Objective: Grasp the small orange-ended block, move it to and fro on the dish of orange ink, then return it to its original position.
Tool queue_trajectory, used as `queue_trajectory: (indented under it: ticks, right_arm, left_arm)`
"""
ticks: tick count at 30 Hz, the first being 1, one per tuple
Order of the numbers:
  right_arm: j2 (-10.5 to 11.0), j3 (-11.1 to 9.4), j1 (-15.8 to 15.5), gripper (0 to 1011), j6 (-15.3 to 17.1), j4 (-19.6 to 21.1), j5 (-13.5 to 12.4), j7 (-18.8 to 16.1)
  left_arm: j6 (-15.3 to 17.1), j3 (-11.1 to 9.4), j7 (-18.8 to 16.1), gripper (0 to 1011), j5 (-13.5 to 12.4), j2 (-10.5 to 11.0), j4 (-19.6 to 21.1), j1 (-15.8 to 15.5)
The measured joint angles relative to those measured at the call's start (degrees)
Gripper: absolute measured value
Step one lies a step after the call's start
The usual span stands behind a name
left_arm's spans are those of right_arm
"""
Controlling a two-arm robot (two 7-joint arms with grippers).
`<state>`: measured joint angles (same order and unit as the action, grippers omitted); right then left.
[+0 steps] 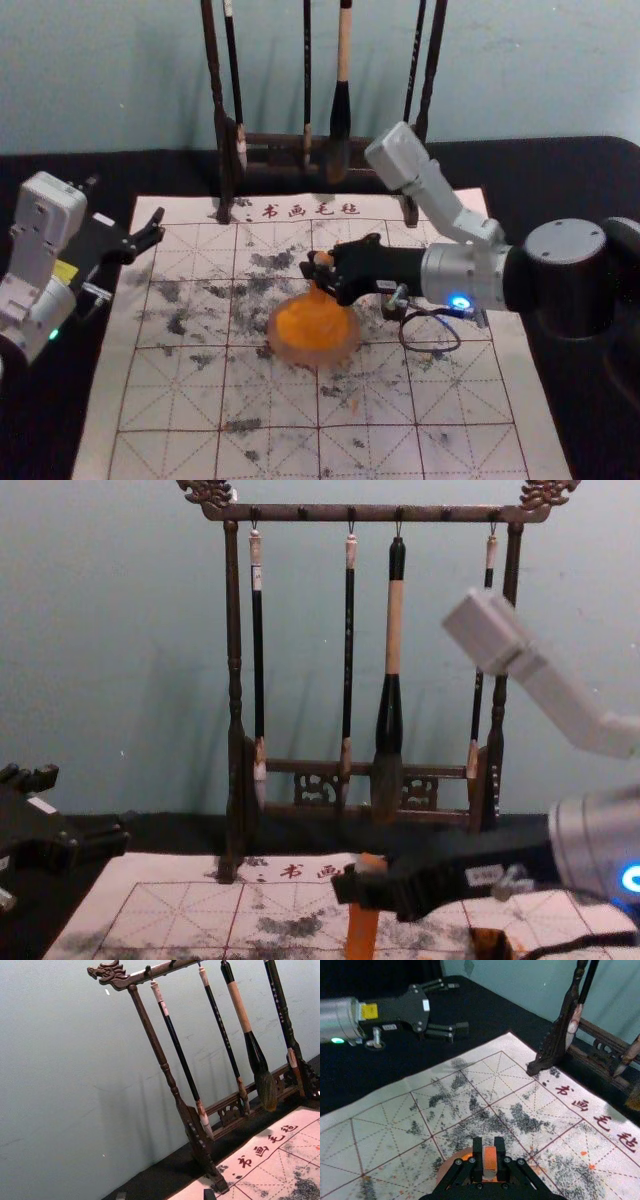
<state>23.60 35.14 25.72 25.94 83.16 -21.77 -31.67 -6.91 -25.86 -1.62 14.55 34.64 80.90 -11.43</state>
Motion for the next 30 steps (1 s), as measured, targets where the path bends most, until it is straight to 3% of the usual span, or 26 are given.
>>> queue_trajectory:
  ticks: [10,18,30]
  right_arm:
    - [3.5,-3.2,-1.4,108,3.4,5.2,-4.9,0.0]
    - [7.6,-7.2,-4.5,108,5.0,8.8,-8.5,2.7]
    - [10.4,-8.7,-7.4,108,6.3,9.8,-11.4,5.6]
  left_arm:
    - [0.0,0.0,0.0,1001,0.0,0.0,0.0,0.0]
    - [0.0,0.0,0.0,1001,0.0,0.0,0.0,0.0]
    - [0.0,0.0,0.0,1001,0.0,0.0,0.0,0.0]
